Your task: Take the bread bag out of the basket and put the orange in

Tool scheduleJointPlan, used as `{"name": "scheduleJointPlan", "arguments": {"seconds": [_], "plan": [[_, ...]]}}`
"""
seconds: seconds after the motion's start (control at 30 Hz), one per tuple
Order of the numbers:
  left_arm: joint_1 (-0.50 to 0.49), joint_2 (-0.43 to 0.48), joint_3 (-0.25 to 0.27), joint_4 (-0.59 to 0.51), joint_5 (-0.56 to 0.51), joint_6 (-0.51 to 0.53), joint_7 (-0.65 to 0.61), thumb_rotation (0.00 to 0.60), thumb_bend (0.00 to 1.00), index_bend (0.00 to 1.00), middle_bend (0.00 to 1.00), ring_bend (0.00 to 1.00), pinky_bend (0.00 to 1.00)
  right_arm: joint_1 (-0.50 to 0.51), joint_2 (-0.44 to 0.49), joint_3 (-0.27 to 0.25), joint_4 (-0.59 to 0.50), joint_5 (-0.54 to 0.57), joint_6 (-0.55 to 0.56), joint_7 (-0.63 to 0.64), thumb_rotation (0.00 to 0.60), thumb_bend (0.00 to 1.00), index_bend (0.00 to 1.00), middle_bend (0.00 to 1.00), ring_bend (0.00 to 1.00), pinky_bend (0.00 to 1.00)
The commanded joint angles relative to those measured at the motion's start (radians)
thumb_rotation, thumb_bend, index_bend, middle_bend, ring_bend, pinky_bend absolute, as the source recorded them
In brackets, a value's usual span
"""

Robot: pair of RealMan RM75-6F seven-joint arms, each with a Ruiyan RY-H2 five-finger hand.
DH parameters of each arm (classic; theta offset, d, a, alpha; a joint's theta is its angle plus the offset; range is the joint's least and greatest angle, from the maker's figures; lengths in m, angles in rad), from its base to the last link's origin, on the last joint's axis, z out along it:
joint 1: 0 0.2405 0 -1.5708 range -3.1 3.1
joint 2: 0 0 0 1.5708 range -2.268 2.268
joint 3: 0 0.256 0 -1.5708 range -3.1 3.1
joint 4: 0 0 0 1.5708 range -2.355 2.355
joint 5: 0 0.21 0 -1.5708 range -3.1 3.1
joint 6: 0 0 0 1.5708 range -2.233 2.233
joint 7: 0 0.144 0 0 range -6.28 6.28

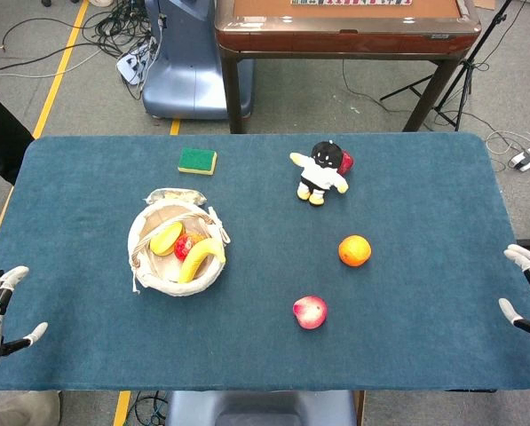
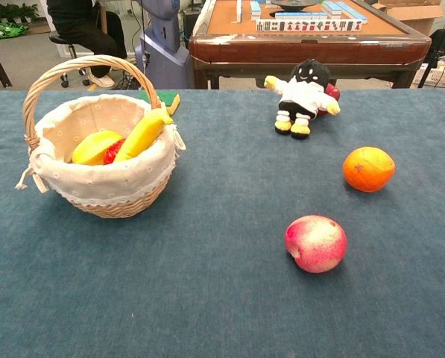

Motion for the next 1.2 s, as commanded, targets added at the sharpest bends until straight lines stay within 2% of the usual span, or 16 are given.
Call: {"name": "scheduleJointPlan", "arguments": {"seconds": [0.03,0.57,0.77,1.03,1.2], "plan": [[0.000,-0.002,0.001,0.002,-0.003,-0.002,-0.001,0.600,0.18,0.18,0.17,0.10,0.12,0.000,-0.008,-0.001,0.009,-0.008,0.005,0.005,0.600,0.25,0.20,0.21,0.15,0.36],[-0.010,0.003,-0.003,0.018,-0.002,-0.015,-0.010,0.600,0.18,0.18,0.17,0.10,0.12,-0.002,0.006,0.002,-0.010,-0.006,0.008,-0.017,0.600,0.25,0.20,0.21,0.15,0.36],[-0.047,0.025,-0.036,0.023,-0.004,-0.041,-0.042,0.600,0.18,0.19,0.17,0.10,0.12,-0.001,0.021,0.014,-0.024,-0.006,0.024,-0.032,0.600,0.25,0.20,0.21,0.15,0.36],[-0.171,0.055,-0.110,0.020,-0.043,-0.183,-0.121,0.600,0.18,0.18,0.17,0.10,0.12,0.006,0.054,0.022,-0.076,-0.006,0.021,-0.069,0.600,0.25,0.20,0.21,0.15,0.36],[-0.261,0.081,-0.153,-0.021,-0.105,-0.311,-0.145,0.600,0.17,0.10,0.13,0.10,0.12,0.010,0.080,0.021,-0.110,-0.007,0.013,-0.093,0.600,0.25,0.20,0.21,0.15,0.36]]}}
